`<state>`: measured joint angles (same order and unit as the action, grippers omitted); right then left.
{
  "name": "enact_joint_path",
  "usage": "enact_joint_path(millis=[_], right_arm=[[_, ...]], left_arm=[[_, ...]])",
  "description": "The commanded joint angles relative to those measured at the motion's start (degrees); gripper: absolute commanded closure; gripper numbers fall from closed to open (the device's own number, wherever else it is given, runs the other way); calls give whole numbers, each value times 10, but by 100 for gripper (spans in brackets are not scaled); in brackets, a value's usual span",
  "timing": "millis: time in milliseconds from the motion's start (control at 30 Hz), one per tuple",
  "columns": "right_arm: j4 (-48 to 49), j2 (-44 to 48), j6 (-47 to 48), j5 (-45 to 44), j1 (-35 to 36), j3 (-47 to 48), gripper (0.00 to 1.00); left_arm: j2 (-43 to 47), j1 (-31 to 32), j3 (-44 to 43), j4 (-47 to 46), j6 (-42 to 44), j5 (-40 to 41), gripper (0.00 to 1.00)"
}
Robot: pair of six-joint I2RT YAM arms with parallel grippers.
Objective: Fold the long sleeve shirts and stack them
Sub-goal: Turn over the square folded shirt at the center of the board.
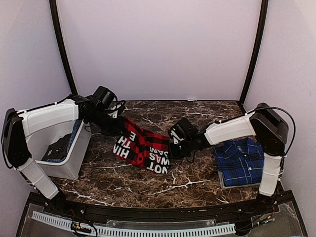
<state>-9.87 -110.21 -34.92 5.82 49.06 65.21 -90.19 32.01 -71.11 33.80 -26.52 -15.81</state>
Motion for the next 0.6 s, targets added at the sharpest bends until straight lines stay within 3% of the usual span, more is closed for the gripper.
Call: enact_joint_path(millis=[0,300,567], right_arm=[[43,-44,-20,28,17,28,95],[135,-178,-79,104,25,154,95],[316,-287,-208,192,28,237,95]], left_arm=[[31,-3,-52,14,23,-36,100],[-4,1,-120,-69,-19,-149,100],[-75,24,-169,-141,-67,-195,100]])
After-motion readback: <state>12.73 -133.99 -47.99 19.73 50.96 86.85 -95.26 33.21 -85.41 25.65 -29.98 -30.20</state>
